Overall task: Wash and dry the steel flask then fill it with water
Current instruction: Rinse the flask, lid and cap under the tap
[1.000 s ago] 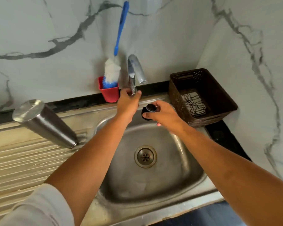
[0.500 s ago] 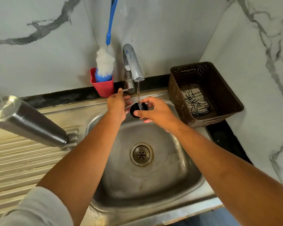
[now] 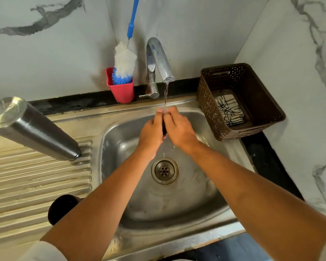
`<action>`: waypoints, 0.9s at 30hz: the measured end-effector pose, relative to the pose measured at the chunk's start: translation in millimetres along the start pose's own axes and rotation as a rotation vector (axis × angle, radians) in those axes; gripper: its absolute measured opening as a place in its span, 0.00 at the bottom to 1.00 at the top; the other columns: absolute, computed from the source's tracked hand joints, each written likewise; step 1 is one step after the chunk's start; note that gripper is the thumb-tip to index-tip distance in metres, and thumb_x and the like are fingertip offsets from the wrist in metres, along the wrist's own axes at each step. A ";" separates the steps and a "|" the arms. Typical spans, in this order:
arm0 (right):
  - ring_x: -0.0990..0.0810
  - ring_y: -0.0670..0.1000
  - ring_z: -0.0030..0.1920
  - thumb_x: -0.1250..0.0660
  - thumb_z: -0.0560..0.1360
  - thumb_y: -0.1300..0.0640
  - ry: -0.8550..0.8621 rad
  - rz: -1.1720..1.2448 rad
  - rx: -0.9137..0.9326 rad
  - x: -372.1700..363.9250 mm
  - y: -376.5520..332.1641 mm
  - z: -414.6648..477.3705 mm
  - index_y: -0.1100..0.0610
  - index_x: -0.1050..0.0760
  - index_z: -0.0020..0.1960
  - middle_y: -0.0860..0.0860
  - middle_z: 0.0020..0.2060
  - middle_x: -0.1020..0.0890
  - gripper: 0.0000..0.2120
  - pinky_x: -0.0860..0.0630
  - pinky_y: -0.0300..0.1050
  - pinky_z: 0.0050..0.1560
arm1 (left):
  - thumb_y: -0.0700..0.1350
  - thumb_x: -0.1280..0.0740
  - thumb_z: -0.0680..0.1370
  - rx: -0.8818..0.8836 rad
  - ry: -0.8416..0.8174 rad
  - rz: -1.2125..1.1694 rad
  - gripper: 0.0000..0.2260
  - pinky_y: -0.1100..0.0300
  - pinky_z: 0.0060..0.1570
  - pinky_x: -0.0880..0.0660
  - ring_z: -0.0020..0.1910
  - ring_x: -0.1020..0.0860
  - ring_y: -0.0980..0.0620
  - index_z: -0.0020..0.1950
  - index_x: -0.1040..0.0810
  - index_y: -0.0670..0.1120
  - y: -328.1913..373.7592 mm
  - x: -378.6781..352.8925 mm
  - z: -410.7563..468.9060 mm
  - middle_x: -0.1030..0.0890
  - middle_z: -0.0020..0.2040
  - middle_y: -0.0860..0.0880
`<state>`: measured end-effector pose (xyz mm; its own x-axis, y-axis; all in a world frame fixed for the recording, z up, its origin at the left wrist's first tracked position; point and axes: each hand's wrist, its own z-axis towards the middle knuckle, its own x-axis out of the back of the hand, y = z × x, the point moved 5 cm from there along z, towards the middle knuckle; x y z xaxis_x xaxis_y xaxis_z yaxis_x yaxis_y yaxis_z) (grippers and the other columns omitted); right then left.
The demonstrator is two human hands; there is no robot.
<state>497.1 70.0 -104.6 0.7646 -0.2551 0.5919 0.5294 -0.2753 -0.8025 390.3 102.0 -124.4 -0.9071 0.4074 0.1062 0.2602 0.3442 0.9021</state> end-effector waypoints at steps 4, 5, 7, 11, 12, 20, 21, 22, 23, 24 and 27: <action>0.33 0.48 0.24 0.48 0.85 0.49 -0.232 0.389 -0.497 0.2 3.2 9.9 0.57 0.26 0.45 0.53 0.31 0.28 0.18 0.37 0.39 0.23 | 0.63 0.45 0.84 -0.358 0.128 0.316 0.19 0.49 0.49 0.22 0.48 0.18 0.48 0.58 0.27 0.48 6.9 1.2 -3.0 0.18 0.46 0.51; 0.32 0.48 0.24 0.48 0.85 0.49 -0.258 0.375 -0.493 1.2 -1.7 9.8 0.57 0.26 0.45 0.53 0.31 0.28 0.18 0.36 0.40 0.24 | 0.62 0.45 0.84 -0.387 0.126 0.305 0.19 0.51 0.47 0.22 0.47 0.18 0.49 0.58 0.27 0.48 6.9 1.7 -2.5 0.18 0.46 0.51; 0.22 0.53 0.35 0.50 0.86 0.47 -0.158 -0.002 -0.253 6.4 -11.5 14.0 0.57 0.24 0.51 0.54 0.38 0.21 0.20 0.27 0.47 0.35 | 0.63 0.46 0.85 -0.266 0.093 0.056 0.21 0.56 0.36 0.24 0.38 0.20 0.52 0.56 0.25 0.47 7.0 3.5 0.4 0.19 0.40 0.51; 0.19 0.58 0.44 0.51 0.87 0.45 0.053 -0.561 0.202 -4.7 -30.6 -4.4 0.55 0.29 0.60 0.55 0.48 0.18 0.18 0.29 0.50 0.40 | 0.68 0.46 0.84 0.335 0.046 -0.337 0.28 0.65 0.24 0.37 0.24 0.31 0.55 0.37 0.23 0.50 4.6 0.8 8.5 0.28 0.24 0.52; 0.19 0.58 0.44 0.51 0.87 0.46 0.080 -0.567 0.236 -5.6 -30.0 -8.5 0.56 0.30 0.61 0.55 0.49 0.19 0.17 0.30 0.50 0.39 | 0.70 0.46 0.82 0.380 0.022 -0.340 0.30 0.64 0.25 0.37 0.23 0.30 0.54 0.35 0.24 0.50 6.7 0.9 8.4 0.28 0.23 0.51; 0.32 0.48 0.26 0.46 0.84 0.49 -0.181 0.408 -0.533 1.1 3.7 15.7 0.60 0.20 0.59 0.53 0.31 0.25 0.20 0.36 0.40 0.25 | 0.54 0.45 0.88 -0.406 0.004 0.230 0.10 0.69 0.40 0.27 0.43 0.21 0.56 0.57 0.30 0.48 22.7 -2.1 -1.8 0.21 0.44 0.53; 0.33 0.47 0.25 0.46 0.84 0.49 -0.203 0.406 -0.550 3.9 2.7 16.7 0.59 0.20 0.58 0.51 0.29 0.27 0.20 0.38 0.39 0.24 | 0.52 0.44 0.88 -0.411 -0.035 0.189 0.08 0.70 0.37 0.29 0.39 0.22 0.59 0.58 0.31 0.49 23.6 -4.8 -2.8 0.22 0.43 0.53; 0.30 0.48 0.26 0.46 0.85 0.49 -0.180 0.323 -0.497 8.0 -0.1 18.4 0.60 0.19 0.59 0.51 0.30 0.25 0.21 0.35 0.41 0.26 | 0.52 0.44 0.88 -0.363 -0.062 0.106 0.08 0.68 0.34 0.28 0.36 0.23 0.59 0.58 0.31 0.50 23.3 -6.3 -2.2 0.22 0.42 0.52; 0.24 0.51 0.31 0.47 0.86 0.48 -0.125 0.165 -0.381 12.7 -4.9 19.3 0.59 0.19 0.59 0.53 0.33 0.21 0.21 0.28 0.45 0.31 | 0.55 0.45 0.88 -0.258 -0.067 0.012 0.11 0.66 0.30 0.28 0.33 0.23 0.59 0.59 0.29 0.49 21.1 -6.5 1.4 0.21 0.41 0.50; 0.19 0.54 0.38 0.48 0.87 0.47 -0.056 -0.037 -0.224 15.7 -11.8 18.2 0.58 0.20 0.58 0.55 0.39 0.18 0.22 0.23 0.50 0.39 | 0.59 0.46 0.87 -0.138 -0.050 -0.084 0.17 0.64 0.28 0.27 0.31 0.23 0.57 0.59 0.26 0.49 19.4 -5.2 5.1 0.20 0.40 0.49; 0.18 0.58 0.43 0.50 0.87 0.46 0.050 -0.479 0.208 6.7 -30.0 -0.3 0.55 0.27 0.60 0.55 0.46 0.16 0.17 0.23 0.53 0.43 | 0.72 0.48 0.82 0.113 -0.023 -0.134 0.31 0.63 0.28 0.27 0.31 0.22 0.54 0.55 0.18 0.49 17.0 3.9 15.2 0.19 0.36 0.48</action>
<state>486.2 76.2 -76.5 0.4032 -0.1909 0.8950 0.8812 -0.1828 -0.4360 396.2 122.3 -115.1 -0.9286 0.3703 -0.0225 0.1743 0.4890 0.8547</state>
